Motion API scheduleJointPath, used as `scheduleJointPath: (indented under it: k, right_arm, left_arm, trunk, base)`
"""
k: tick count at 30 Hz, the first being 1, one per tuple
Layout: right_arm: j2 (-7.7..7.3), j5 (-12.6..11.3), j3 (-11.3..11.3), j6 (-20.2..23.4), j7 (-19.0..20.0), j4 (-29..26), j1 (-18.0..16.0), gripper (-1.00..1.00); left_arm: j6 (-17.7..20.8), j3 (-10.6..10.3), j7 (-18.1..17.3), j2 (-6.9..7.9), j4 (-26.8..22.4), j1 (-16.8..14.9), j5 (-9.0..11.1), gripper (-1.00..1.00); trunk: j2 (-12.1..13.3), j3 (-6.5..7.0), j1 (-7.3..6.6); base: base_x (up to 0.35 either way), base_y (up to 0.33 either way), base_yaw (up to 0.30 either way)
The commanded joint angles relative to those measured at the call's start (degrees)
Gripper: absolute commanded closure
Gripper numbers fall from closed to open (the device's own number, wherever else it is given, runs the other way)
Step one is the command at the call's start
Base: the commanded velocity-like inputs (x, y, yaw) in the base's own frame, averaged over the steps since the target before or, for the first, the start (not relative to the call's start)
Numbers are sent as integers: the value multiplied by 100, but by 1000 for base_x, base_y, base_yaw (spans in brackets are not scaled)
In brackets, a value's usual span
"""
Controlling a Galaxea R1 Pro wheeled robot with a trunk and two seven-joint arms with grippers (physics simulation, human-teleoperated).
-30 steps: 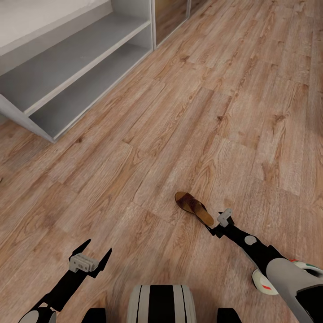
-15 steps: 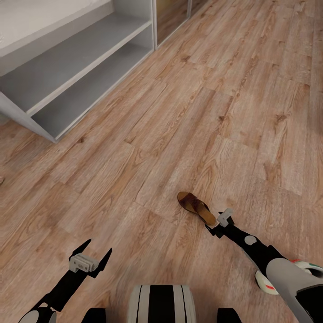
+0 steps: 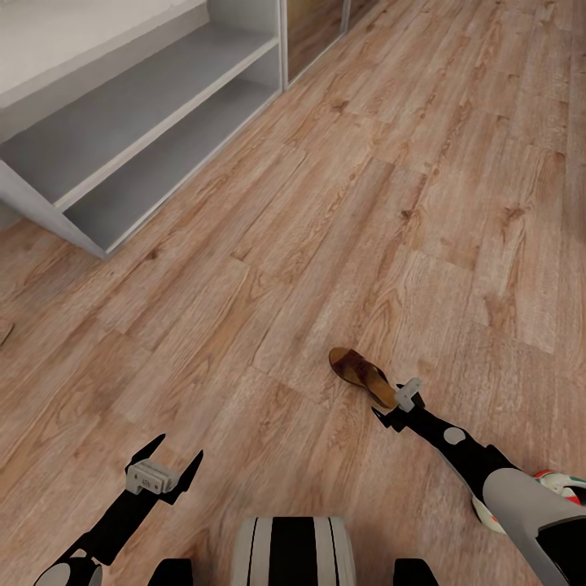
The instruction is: Pick up the two gym shoes and the two sandals from the corridor floor and place them onto the hallstand (shoe rack) in the corridor, making sure they are on the rack and not on the floor. Arrange them so the two gym shoes are next to each other and the two sandals are next to each other.
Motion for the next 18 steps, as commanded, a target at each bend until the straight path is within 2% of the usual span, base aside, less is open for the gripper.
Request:
scheduleJointPath:
  k: [1, 18]
  right_arm:
    - [0, 0, 0, 0, 0, 0, 0, -100]
    - [0, 0, 0, 0, -1, 0, 0, -100]
  left_arm:
    - [0, 0, 0, 0, 0, 0, 0, -100]
    - [-1, 0, 0, -1, 0, 0, 0, -100]
  trunk:
    - [0, 0, 0]
    - [0, 0, 0]
  base:
    - [0, 23, 0]
    - [0, 8, 0]
